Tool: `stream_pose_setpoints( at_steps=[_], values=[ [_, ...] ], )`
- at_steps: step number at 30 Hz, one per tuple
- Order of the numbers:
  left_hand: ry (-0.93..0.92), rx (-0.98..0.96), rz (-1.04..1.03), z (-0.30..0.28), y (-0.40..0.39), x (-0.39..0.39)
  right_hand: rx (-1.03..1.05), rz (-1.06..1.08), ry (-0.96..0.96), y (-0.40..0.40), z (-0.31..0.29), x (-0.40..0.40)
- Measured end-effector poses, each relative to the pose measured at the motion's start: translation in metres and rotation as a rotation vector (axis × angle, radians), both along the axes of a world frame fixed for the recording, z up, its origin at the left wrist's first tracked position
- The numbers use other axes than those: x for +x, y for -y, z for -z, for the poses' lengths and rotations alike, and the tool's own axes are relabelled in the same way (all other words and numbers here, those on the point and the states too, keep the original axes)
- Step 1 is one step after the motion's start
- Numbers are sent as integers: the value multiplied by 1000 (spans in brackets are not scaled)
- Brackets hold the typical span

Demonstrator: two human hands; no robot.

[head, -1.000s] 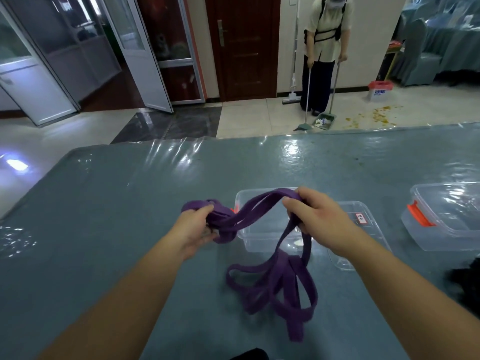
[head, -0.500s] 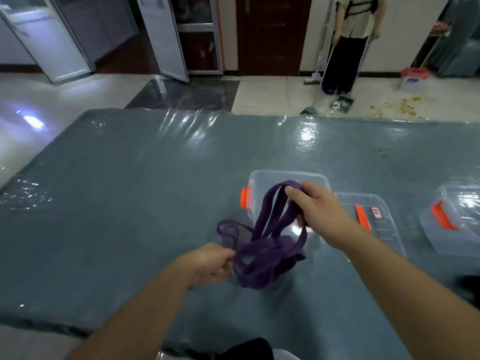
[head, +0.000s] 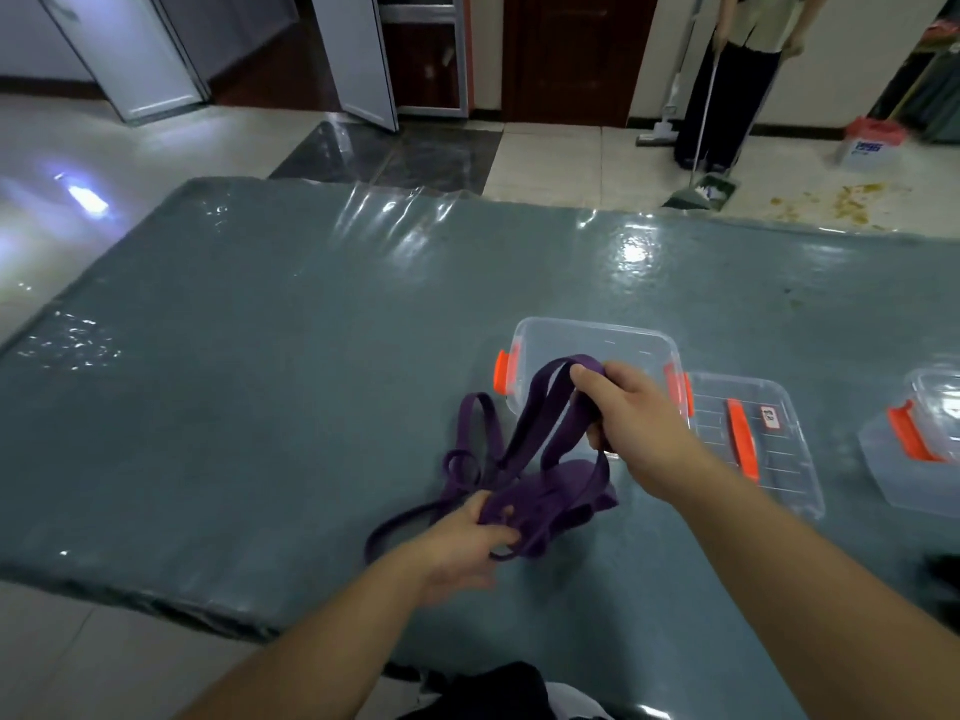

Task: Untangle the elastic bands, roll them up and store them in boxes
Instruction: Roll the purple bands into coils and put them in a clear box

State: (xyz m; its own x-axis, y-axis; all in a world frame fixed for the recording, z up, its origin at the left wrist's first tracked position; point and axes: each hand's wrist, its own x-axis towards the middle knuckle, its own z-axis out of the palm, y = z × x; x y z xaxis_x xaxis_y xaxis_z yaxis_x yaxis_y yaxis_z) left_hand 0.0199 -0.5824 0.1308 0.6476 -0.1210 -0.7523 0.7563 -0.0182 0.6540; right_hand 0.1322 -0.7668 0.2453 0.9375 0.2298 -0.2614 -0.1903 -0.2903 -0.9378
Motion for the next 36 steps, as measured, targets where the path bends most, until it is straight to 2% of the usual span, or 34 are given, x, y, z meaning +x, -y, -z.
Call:
stream_pose_setpoints(
  at_steps=[3,6,9,13,15,17,20,23,26,29,34,36],
  values=[
    [-50,-100,-158,11,6,-2,26,14,-6,1,-5,-3],
    [-24,-98,-175,8,7,0,61,35,-12,6,-9,-4],
    [56,-87,-211,-7,12,7,-6,16,-17,10,-8,-7],
    [192,-134,-100,-38,32,25,-128,-88,-19,4,-5,-21],
    [217,-150,-52,-50,44,30,-210,-159,2,0,-5,-27],
    [214,-249,-68,-60,51,32,-242,-185,-16,-1,-8,-30],
    [181,-392,-155,-68,52,35,-125,-110,-131,3,-18,-29],
    [159,-311,-164,-69,55,36,34,-23,-163,9,-31,-25],
    [146,-283,-157,-68,60,41,165,-3,-292,13,-34,-20],
    [127,-398,-247,-75,64,48,188,-39,-380,15,-32,-21],
    [95,-644,-265,-84,61,42,169,-57,-347,17,-33,-25],
    [126,-584,-189,-80,64,38,225,-54,-375,19,-36,-25]
  ],
)
